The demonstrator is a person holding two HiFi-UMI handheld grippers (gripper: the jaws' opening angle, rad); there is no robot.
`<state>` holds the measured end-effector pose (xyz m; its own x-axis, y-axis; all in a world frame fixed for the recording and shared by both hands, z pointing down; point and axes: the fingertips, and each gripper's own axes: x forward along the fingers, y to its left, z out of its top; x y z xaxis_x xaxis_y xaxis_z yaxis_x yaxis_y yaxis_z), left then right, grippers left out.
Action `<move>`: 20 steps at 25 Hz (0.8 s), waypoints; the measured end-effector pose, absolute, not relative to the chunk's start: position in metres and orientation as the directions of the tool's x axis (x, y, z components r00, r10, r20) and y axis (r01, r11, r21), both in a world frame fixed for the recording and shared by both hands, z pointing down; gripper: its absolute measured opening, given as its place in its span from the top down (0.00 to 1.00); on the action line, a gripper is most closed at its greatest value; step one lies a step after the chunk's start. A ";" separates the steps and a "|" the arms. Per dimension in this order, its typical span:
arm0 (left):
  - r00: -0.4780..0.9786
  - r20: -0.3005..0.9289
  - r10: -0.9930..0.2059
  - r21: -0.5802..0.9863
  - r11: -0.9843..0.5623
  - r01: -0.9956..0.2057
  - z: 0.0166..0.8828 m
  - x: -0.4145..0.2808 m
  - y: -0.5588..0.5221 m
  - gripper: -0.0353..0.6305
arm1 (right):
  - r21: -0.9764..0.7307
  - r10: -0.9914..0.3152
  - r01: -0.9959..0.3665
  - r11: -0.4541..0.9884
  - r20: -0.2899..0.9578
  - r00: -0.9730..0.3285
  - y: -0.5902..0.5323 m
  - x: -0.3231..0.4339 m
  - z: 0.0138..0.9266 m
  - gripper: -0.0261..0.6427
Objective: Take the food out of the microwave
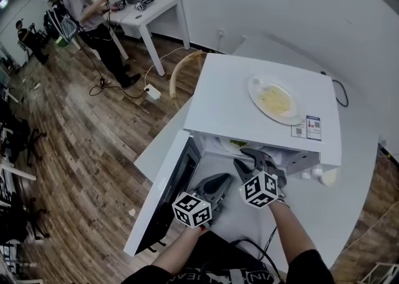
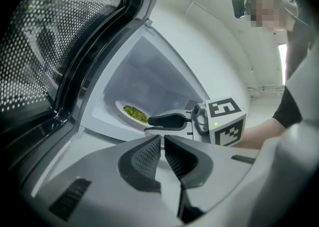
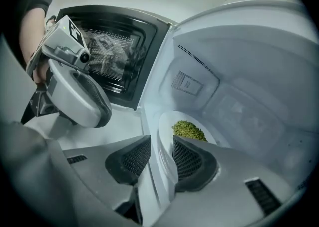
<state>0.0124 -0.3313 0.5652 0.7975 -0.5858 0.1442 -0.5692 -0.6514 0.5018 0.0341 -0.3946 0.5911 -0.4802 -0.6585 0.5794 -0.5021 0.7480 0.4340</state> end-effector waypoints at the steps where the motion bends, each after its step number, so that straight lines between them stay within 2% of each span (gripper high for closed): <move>1: 0.797 0.143 -0.587 0.502 -0.650 -0.570 0.565 0.012 -0.332 0.92 | 0.450 -0.666 -0.497 0.742 0.581 -0.467 -0.396 0.034 0.592 0.78; 7: 0.798 0.144 -0.585 0.521 -0.641 -0.564 0.569 0.010 -0.333 0.92 | 0.533 -0.710 -0.472 0.703 0.567 -0.417 -0.403 0.037 0.594 0.79; 17: 0.831 0.143 -0.538 0.621 -0.605 -0.499 0.574 0.027 -0.331 0.92 | 0.588 -0.728 -0.431 0.685 0.532 -0.433 -0.384 0.043 0.590 0.84; 18: 0.834 0.141 -0.533 0.631 -0.601 -0.491 0.574 0.029 -0.331 0.90 | 0.590 -0.730 -0.431 0.683 0.529 -0.433 -0.382 0.045 0.590 0.84; 20: 0.840 0.131 -0.527 0.662 -0.584 -0.470 0.575 0.032 -0.330 0.79 | 0.593 -0.733 -0.432 0.679 0.523 -0.435 -0.377 0.047 0.589 0.84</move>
<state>0.0318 -0.3304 0.5748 0.8399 -0.5266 0.1312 -0.4698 -0.5844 0.6616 0.0470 -0.3769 0.5894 -0.4350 -0.7333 0.5226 -0.4324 0.6792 0.5931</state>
